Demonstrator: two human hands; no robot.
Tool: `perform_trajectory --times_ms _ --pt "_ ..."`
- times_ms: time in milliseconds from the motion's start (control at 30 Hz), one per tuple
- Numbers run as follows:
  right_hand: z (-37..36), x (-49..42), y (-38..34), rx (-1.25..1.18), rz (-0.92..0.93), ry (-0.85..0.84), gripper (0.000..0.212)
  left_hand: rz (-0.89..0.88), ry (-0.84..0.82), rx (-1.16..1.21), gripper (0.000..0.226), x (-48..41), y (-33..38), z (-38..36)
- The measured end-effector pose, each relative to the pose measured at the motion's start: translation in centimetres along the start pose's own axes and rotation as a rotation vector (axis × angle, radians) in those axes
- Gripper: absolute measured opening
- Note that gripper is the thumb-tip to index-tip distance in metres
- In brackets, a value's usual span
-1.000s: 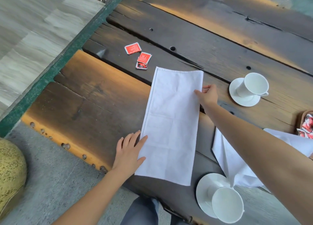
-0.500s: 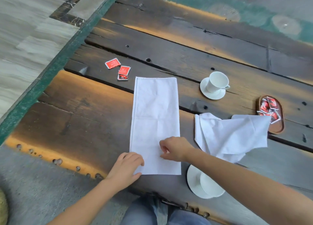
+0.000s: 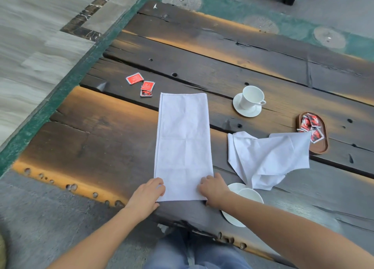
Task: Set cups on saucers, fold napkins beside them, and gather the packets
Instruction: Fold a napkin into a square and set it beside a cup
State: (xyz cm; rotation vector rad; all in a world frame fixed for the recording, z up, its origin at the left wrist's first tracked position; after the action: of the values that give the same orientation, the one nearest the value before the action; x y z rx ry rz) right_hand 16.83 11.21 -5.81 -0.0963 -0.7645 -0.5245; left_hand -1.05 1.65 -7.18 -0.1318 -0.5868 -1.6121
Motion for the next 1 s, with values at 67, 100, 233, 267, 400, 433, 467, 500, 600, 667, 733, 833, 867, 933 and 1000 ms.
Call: perform_trajectory --times_ms 67,100,233,267,400,433,467,500,600,667,733,833,867,933,1000 --pt "0.0 0.0 0.0 -0.018 0.002 0.002 0.036 0.019 0.001 0.002 0.027 0.0 0.1 -0.1" --pt "0.0 0.0 0.1 -0.027 0.006 0.007 0.034 0.025 0.006 0.003 0.028 0.0 0.1 -0.1" --pt "0.0 0.2 0.6 -0.131 0.019 0.063 0.032 0.07 0.038 0.044 0.039 -0.2 0.5 -0.1" --pt "0.0 0.3 0.8 -0.166 0.016 0.071 0.032 0.087 0.04 0.054 0.045 -0.3 0.7 -0.1" --pt "0.4 0.4 1.4 -0.281 0.004 0.027 0.019 0.19 0.029 0.053 0.069 -0.4 1.2 -0.3" --pt "0.6 0.4 1.6 -0.294 0.001 0.032 0.019 0.222 0.034 0.047 0.071 -0.5 1.4 -0.2" --pt "0.9 0.4 1.7 -0.297 -0.003 0.052 0.019 0.252 0.04 0.041 0.071 -0.6 1.5 -0.1" --pt "1.2 0.5 1.9 -0.293 -0.006 0.083 0.019 0.276 0.046 0.032 0.068 -0.7 1.5 0.0" --pt "2.2 0.6 2.2 -0.256 0.013 0.187 0.025 0.313 0.078 0.009 0.051 -1.1 1.5 0.7" --pt "2.9 0.7 2.7 -0.247 0.02 0.221 0.024 0.348 0.111 0.082 0.038 -1.3 1.1 1.6" --pt "3.6 0.9 3.4 -0.278 0.005 0.24 0.023 0.416 0.166 0.22 0.03 -1.2 0.7 2.9" --pt "4.8 1.1 5.3 -0.437 -0.054 0.284 0.028 0.475 0.258 0.342 0.02 -1.0 0.0 5.4" --pt "5.4 1.3 6.1 -0.506 -0.071 0.303 0.031 0.475 0.287 0.403 0.017 -1.0 -0.2 6.3" --pt "6.5 1.5 7.4 -0.605 -0.069 0.344 0.033 0.444 0.319 0.559 0.013 -1.0 -0.6 7.9" --pt "7.5 1.9 8.5 -0.682 -0.048 0.374 0.033 0.39 0.283 0.64 0.016 -1.2 -0.9 9.2"
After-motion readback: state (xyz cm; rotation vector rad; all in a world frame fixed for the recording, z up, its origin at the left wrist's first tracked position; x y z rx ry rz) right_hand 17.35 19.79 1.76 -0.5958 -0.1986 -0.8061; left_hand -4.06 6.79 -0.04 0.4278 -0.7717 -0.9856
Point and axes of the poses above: each hand's wrist, its own x-axis away from the middle knuckle, its own z-axis out of the back of the hand, y = z × x, the point moved 5 cm from there along -x, towards the middle knuckle, and after that the axes turned 1 degree about x, right-handed, at the moved point
